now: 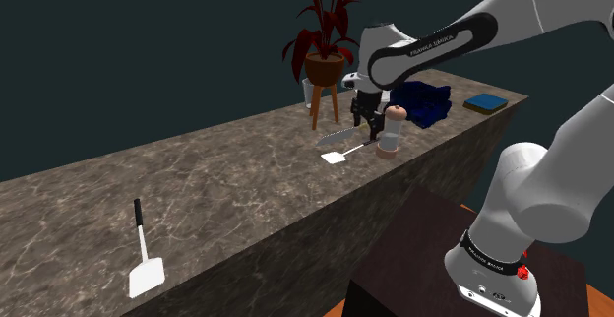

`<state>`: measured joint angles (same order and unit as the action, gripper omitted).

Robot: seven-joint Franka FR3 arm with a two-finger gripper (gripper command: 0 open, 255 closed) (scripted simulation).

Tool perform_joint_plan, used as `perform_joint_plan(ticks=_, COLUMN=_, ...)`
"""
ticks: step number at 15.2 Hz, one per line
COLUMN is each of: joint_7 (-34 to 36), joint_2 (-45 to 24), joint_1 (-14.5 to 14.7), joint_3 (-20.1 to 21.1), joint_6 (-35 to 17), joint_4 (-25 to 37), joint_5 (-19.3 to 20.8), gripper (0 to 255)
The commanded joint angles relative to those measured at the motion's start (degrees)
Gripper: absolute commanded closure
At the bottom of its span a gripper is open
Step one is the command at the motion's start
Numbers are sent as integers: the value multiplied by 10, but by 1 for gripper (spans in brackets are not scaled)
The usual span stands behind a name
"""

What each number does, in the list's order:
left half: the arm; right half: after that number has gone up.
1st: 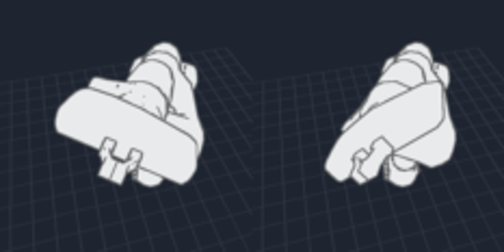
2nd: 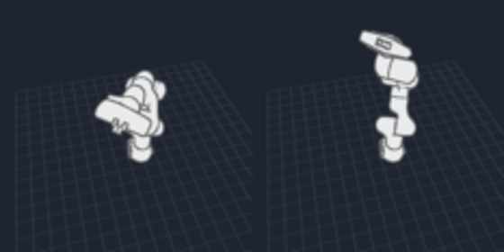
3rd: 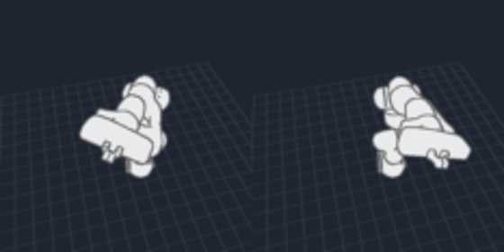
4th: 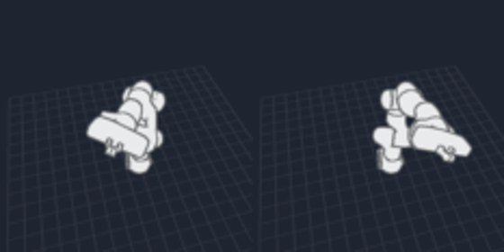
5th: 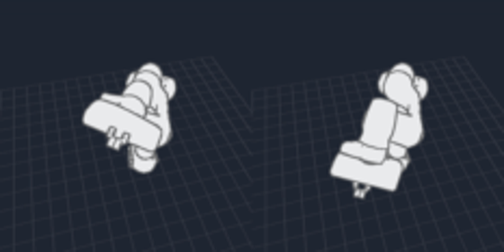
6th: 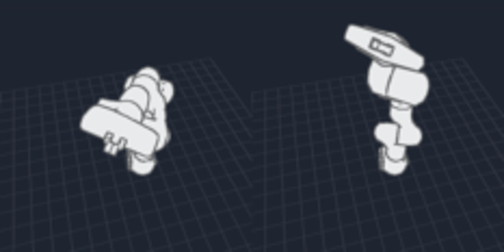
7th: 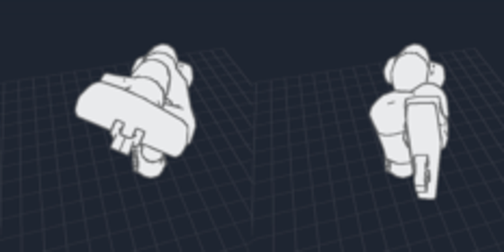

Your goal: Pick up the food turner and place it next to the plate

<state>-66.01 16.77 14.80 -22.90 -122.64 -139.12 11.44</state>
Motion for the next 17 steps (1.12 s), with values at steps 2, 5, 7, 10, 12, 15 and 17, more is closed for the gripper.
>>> perform_joint_plan(ticks=2, joint_7=-103, joint_2=-63, joint_1=20, joint_3=-21, joint_6=-44, joint_4=17, joint_5=-12, gripper=0)
perform_joint_plan(ticks=5, joint_7=-106, joint_2=-78, joint_1=19, joint_3=-24, joint_6=-70, joint_4=5, joint_5=-16, gripper=0)
perform_joint_plan(ticks=7, joint_7=-109, joint_2=-89, joint_1=19, joint_3=-26, joint_6=-87, joint_4=-2, joint_5=-19, gripper=0)
perform_joint_plan(ticks=10, joint_7=-113, joint_2=-103, joint_1=19, joint_3=-29, joint_6=-109, joint_4=-10, joint_5=-23, gripper=0)
perform_joint_plan(ticks=12, joint_7=-113, joint_2=-103, joint_1=19, joint_3=-29, joint_6=-109, joint_4=-10, joint_5=-23, gripper=0)
perform_joint_plan(ticks=15, joint_7=-113, joint_2=-103, joint_1=19, joint_3=-29, joint_6=-109, joint_4=-10, joint_5=-23, gripper=0)
perform_joint_plan(ticks=17, joint_7=-113, joint_2=-103, joint_1=19, joint_3=-29, joint_6=-109, joint_4=-10, joint_5=-23, gripper=0)
